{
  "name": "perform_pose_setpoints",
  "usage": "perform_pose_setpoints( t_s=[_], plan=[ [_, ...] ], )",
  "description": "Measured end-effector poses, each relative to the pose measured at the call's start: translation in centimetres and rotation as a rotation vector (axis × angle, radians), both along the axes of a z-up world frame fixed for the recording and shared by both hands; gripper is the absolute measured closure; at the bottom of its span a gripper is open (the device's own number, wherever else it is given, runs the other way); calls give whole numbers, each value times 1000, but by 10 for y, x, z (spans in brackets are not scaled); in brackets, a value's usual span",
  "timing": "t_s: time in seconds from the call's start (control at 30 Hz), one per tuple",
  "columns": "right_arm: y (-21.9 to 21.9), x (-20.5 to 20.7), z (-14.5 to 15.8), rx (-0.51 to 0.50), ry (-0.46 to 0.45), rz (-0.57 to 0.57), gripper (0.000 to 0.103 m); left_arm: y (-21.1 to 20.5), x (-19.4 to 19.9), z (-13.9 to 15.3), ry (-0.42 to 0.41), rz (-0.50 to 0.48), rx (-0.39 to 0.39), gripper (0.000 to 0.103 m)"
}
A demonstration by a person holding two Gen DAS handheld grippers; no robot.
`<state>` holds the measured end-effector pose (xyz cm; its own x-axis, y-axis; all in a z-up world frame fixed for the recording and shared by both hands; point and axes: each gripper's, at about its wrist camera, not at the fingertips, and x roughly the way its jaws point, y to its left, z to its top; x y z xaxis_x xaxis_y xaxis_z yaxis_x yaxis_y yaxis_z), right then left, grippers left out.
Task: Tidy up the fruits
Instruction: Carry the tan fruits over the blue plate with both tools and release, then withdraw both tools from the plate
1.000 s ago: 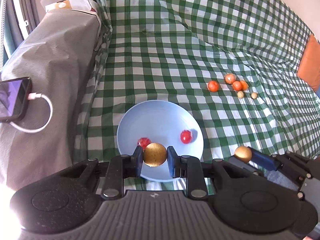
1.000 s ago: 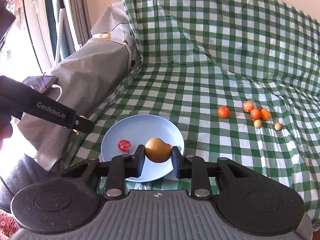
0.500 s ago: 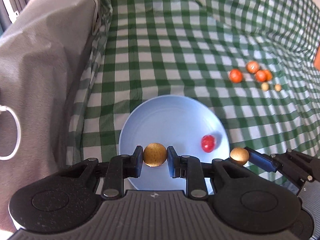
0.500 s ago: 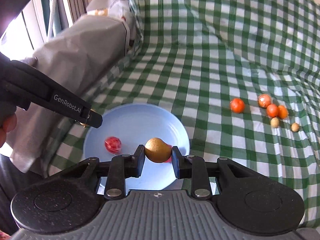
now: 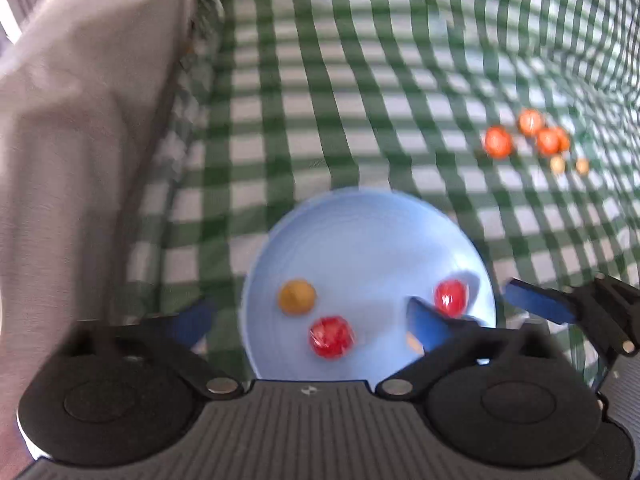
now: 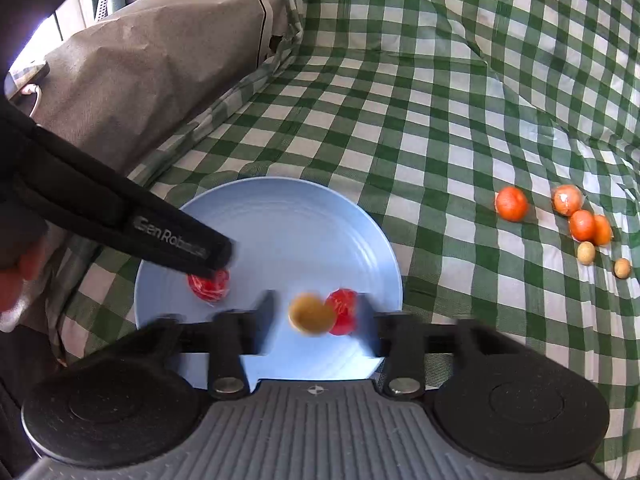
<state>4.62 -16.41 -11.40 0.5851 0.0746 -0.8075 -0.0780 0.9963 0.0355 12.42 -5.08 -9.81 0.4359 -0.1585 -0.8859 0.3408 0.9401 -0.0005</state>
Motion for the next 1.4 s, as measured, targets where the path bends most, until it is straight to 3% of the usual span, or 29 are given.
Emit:
perform_pose_setpoints(
  t_s=[0.1, 0.3, 0.47, 0.87, 1.4],
  plan=[
    [-12, -13, 17, -1, -23, 4, 15, 6, -15, 16, -5, -15, 20, 0],
    [-10, -65, 46, 27, -23, 10, 4, 29, -71, 45, -90, 68, 61, 0],
    [-1, -105, 64, -2, -72, -3, 3, 40, -110, 65, -120, 100, 29, 0],
    [8, -150, 99, -39, -204, -28, 1, 43, -157, 103, -241, 97, 18, 0],
    [6, -170, 115, -38, -270, -53, 1, 44, -173, 115, -274, 90, 21, 0]
  ],
)
